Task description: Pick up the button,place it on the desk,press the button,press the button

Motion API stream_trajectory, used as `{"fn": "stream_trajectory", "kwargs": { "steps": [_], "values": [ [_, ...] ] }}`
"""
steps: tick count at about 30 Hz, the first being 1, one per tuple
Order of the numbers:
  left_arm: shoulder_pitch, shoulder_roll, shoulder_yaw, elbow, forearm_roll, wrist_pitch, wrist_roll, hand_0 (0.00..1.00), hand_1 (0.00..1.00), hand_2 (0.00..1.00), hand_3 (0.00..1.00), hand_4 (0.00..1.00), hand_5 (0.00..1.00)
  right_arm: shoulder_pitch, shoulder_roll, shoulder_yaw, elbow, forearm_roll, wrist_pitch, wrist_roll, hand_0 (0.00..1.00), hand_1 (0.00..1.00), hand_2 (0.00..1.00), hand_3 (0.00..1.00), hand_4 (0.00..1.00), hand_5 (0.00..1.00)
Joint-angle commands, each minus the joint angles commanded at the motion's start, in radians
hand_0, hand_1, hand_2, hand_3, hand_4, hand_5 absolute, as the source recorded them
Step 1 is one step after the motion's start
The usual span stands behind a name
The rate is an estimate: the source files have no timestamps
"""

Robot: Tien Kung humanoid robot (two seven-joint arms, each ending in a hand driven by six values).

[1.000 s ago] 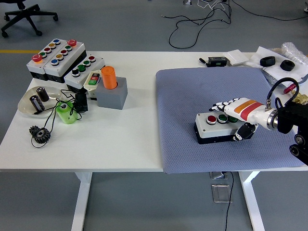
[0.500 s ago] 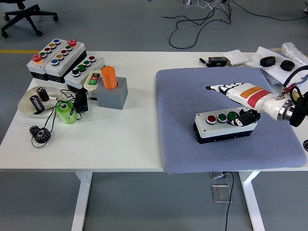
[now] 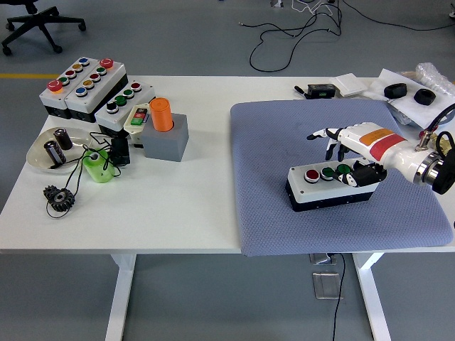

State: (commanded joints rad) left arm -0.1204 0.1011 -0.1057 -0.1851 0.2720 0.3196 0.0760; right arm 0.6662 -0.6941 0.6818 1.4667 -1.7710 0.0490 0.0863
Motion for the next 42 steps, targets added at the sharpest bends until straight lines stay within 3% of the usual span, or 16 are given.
{"fn": "stream_trajectory", "kwargs": {
  "steps": [10,20,30,42],
  "values": [
    [0.0,0.0,0.002,0.0,0.0,-0.001,0.001,0.598,0.514,0.483,0.444,0.275,0.969,0.006,0.014,-0.035,-0.014,-0.009,0.065,-0.04,0.201,0.002,0.104,0.76,0.484,0.002],
    [0.001,0.0,0.004,0.0,0.0,-0.001,0.001,0.597,0.514,0.483,0.444,0.276,0.969,0.005,0.016,-0.039,-0.016,-0.012,0.072,-0.047,0.201,0.002,0.103,0.756,0.457,0.002],
    [0.005,-0.002,0.006,0.001,-0.002,0.0,0.002,0.597,0.514,0.483,0.444,0.275,0.968,0.0,0.043,-0.059,-0.076,-0.02,0.099,-0.074,0.202,0.002,0.104,0.753,0.453,0.002],
    [0.009,-0.001,0.012,0.001,-0.002,-0.001,0.002,0.597,0.515,0.483,0.444,0.276,0.968,-0.018,0.021,0.015,-0.037,-0.022,0.096,-0.074,0.202,0.002,0.104,0.75,0.452,0.002]
  ]
}}
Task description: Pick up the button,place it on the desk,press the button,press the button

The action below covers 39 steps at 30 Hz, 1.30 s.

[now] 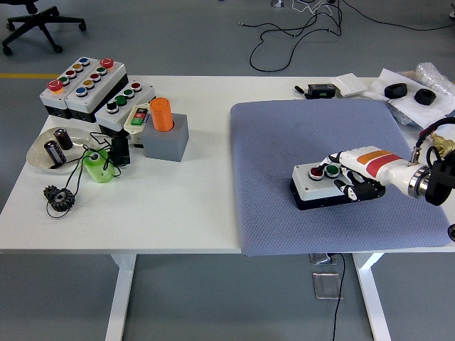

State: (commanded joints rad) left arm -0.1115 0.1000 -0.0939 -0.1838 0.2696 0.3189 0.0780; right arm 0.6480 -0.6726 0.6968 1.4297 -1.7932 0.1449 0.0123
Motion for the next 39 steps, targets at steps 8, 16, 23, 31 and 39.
{"fn": "stream_trajectory", "kwargs": {
  "steps": [8,16,23,31,39],
  "values": [
    [-0.004,0.001,-0.008,-0.001,0.006,0.0,0.0,0.597,0.514,0.483,0.442,0.276,0.967,-0.012,-0.017,0.018,0.011,-0.015,0.009,-0.005,0.204,0.002,0.105,0.746,0.452,0.002],
    [-0.007,0.0,-0.009,-0.001,0.007,0.001,0.0,0.597,0.515,0.483,0.444,0.276,0.968,-0.021,-0.027,0.028,-0.009,-0.014,0.009,-0.006,0.204,0.002,0.106,0.743,0.454,0.002],
    [-0.007,0.0,-0.006,0.0,0.006,0.0,0.001,0.597,0.515,0.483,0.444,0.276,0.968,-0.029,-0.019,0.018,-0.016,-0.006,0.006,-0.009,0.206,0.002,0.108,0.739,0.453,0.002],
    [-0.007,0.0,-0.005,0.0,0.005,0.0,0.001,0.597,0.515,0.483,0.444,0.276,0.967,-0.031,-0.006,0.011,-0.028,-0.006,0.003,-0.01,0.206,0.002,0.107,0.734,0.451,0.002],
    [-0.006,-0.002,-0.001,0.0,0.001,0.001,0.001,0.597,0.515,0.483,0.445,0.276,0.969,-0.03,0.001,-0.016,-0.048,-0.019,0.003,-0.012,0.211,0.002,0.109,0.728,0.453,0.002]
  ]
}}
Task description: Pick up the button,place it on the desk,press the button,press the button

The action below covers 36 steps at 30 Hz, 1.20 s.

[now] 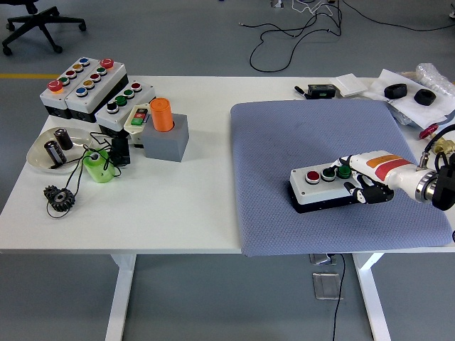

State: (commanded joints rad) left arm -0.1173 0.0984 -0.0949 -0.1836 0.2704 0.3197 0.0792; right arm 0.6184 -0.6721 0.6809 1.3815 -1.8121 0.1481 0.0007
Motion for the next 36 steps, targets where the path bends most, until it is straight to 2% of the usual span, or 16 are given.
{"fn": "stream_trajectory", "kwargs": {
  "steps": [4,8,10,11,14,15,16,17,19,22,23,25,29,30,35,36],
  "values": [
    [-0.001,0.0,0.0,0.0,0.004,-0.001,0.001,0.597,0.515,0.483,0.445,0.276,0.969,-0.006,-0.002,0.019,0.009,0.003,-0.002,0.002,0.211,0.002,0.109,0.728,0.453,0.002],
    [-0.002,0.0,0.002,0.0,0.003,0.0,0.001,0.597,0.516,0.483,0.444,0.275,0.967,-0.034,-0.01,0.081,0.036,0.031,-0.024,0.022,0.219,0.002,0.112,0.714,0.456,0.002],
    [-0.001,0.001,-0.002,0.0,0.004,0.001,0.0,0.597,0.516,0.483,0.444,0.275,0.967,-0.055,-0.016,0.121,0.053,0.076,-0.053,0.044,0.219,0.002,0.112,0.714,0.456,0.002],
    [-0.001,0.001,-0.001,0.001,0.004,0.001,0.0,0.596,0.516,0.485,0.446,0.275,0.967,-0.068,-0.02,0.147,0.065,0.105,-0.073,0.057,0.247,0.002,0.167,0.717,0.434,0.002],
    [-0.001,0.002,0.001,0.001,0.006,0.002,0.0,0.596,0.516,0.485,0.446,0.275,0.967,-0.096,-0.026,0.212,0.087,0.219,-0.126,0.076,0.247,0.002,0.167,0.717,0.434,0.002],
    [0.0,0.002,0.001,0.0,0.007,0.002,0.0,0.596,0.516,0.485,0.446,0.275,0.967,-0.102,-0.027,0.23,0.091,0.264,-0.134,0.077,0.247,0.002,0.167,0.717,0.434,0.002],
    [0.001,0.002,0.003,0.001,0.004,0.002,0.0,0.596,0.516,0.485,0.446,0.275,0.967,-0.109,-0.026,0.249,0.099,0.303,-0.114,0.06,0.247,0.002,0.167,0.717,0.434,0.002],
    [0.002,0.001,0.004,0.001,0.002,0.002,0.0,0.596,0.516,0.484,0.446,0.275,0.969,-0.113,-0.025,0.267,0.103,0.342,-0.092,0.046,0.458,0.476,0.612,0.998,0.717,0.204],
    [0.004,0.001,0.011,0.001,0.002,0.002,0.001,0.596,0.516,0.484,0.446,0.275,0.969,-0.122,-0.023,0.296,0.107,0.433,-0.048,0.019,0.458,0.476,0.612,0.998,0.717,0.204],
    [0.007,0.001,0.018,0.001,-0.001,0.001,0.003,0.596,0.516,0.484,0.446,0.275,0.969,-0.144,-0.016,0.326,0.106,0.557,-0.08,0.028,0.458,0.476,0.612,0.998,0.717,0.204],
    [0.007,0.0,0.019,0.001,-0.001,0.001,0.003,0.596,0.518,0.484,0.447,0.275,0.969,-0.146,-0.015,0.329,0.106,0.596,-0.083,0.029,0.732,0.745,0.908,0.977,0.763,0.263],
    [0.009,-0.001,0.021,0.001,-0.002,0.001,0.003,0.596,0.518,0.484,0.447,0.275,0.969,-0.16,-0.009,0.347,0.102,0.687,-0.12,0.045,0.732,0.745,0.908,0.977,0.763,0.263],
    [0.012,-0.001,0.023,0.0,-0.002,0.0,0.003,0.596,0.518,0.484,0.447,0.275,0.969,-0.183,0.01,0.394,0.067,0.849,-0.224,0.073,0.732,0.745,0.908,0.977,0.763,0.263],
    [0.012,-0.002,0.023,0.0,-0.003,0.0,0.003,0.596,0.519,0.488,0.45,0.274,0.97,-0.186,0.014,0.404,0.057,0.895,-0.24,0.073,0.754,0.776,0.898,0.933,0.768,0.285],
    [0.01,-0.003,0.021,-0.001,0.0,-0.001,0.004,0.596,0.519,0.488,0.45,0.274,0.97,-0.191,0.019,0.411,0.046,1.103,-0.247,0.066,0.754,0.776,0.898,0.933,0.768,0.285],
    [0.009,-0.003,0.019,-0.001,0.001,-0.002,0.004,0.596,0.519,0.489,0.451,0.275,0.973,-0.191,0.021,0.413,0.044,1.148,-0.248,0.066,0.8,0.82,0.896,0.921,0.761,0.363]
  ]
}}
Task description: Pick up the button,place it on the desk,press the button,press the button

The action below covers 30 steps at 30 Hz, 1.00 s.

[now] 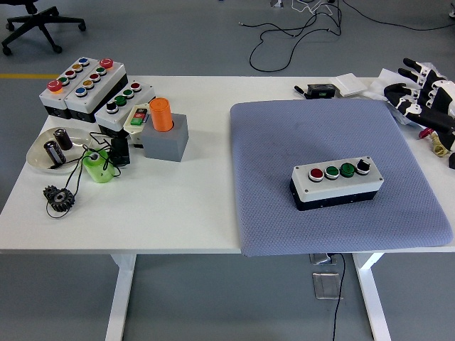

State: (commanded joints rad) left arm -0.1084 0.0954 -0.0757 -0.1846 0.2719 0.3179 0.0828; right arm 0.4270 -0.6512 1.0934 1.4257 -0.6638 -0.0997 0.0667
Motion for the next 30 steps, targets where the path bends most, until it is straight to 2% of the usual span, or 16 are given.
{"fn": "stream_trajectory", "kwargs": {
  "steps": [15,30],
  "values": [
    [-0.007,0.001,-0.012,-0.001,0.005,-0.001,-0.002,0.597,0.519,0.49,0.453,0.274,0.971,0.006,0.004,0.002,-0.011,0.61,-0.002,-0.007,0.82,0.828,0.896,0.916,0.753,0.375],
    [-0.006,0.001,-0.012,-0.002,0.008,-0.004,-0.001,0.597,0.519,0.491,0.453,0.274,0.972,0.011,0.007,0.001,-0.019,0.631,-0.008,-0.017,0.825,0.829,0.886,0.91,0.744,0.423]
  ]
}}
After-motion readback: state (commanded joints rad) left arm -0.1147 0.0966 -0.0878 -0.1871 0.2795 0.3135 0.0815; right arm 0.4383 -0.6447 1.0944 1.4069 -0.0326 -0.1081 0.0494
